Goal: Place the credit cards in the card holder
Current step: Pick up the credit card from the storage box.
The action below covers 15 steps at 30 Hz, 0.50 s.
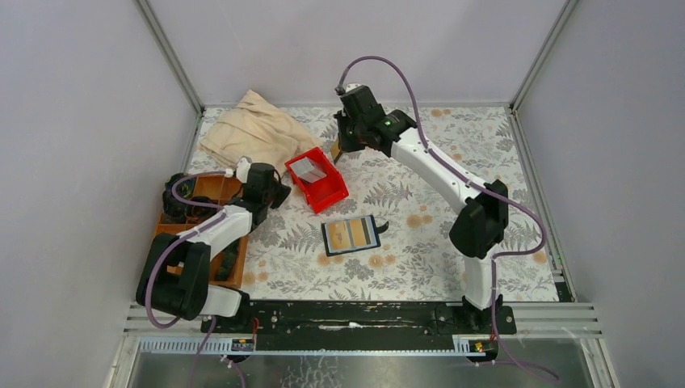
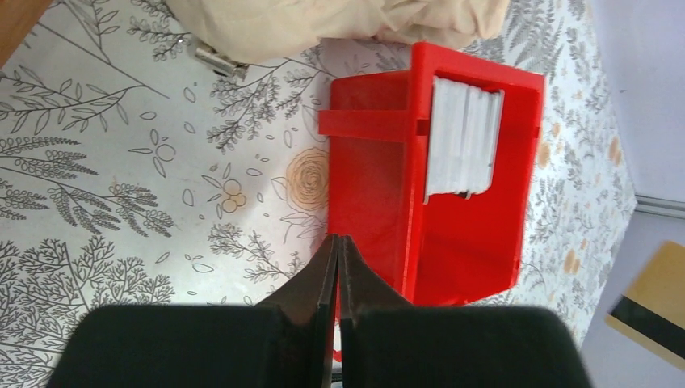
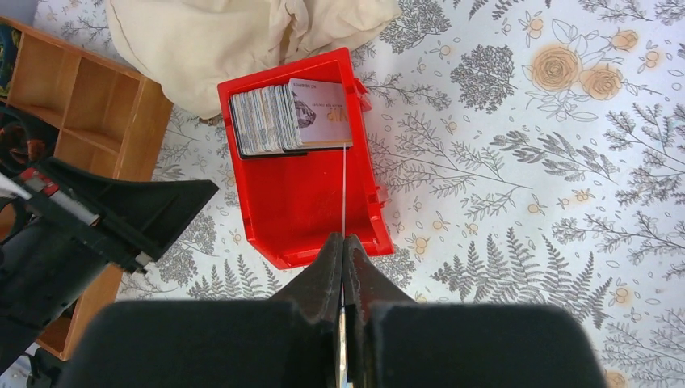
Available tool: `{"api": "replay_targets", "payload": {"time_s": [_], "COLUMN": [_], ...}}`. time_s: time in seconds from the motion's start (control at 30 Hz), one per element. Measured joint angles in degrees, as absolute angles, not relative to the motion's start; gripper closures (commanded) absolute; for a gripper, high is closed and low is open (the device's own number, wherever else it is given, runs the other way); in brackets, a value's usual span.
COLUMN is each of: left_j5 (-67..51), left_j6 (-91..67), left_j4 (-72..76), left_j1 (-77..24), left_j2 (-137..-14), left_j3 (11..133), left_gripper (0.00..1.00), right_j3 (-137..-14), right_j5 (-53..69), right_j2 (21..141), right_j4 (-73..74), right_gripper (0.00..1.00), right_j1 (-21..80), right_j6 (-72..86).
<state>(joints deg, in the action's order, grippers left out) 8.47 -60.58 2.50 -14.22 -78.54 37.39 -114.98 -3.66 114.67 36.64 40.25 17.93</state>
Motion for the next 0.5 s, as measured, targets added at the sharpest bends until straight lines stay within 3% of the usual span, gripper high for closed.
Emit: {"api": "replay_targets", "payload": {"time_s": [0.5], "left_j5": [8.3], "left_j6": [-58.5], "left_j4": [2.5], "left_j1": [-15.3], "left_j2": [-94.3], "left_j3": [44.2], "left_gripper": [0.97], "right_j3": [-102.9], "right_j5": [-6.2], "right_j2": [105.7], "right_j4": [35.2], "right_gripper": [1.00], "right_j1": [39.8], "right_j6": [18.0]}}
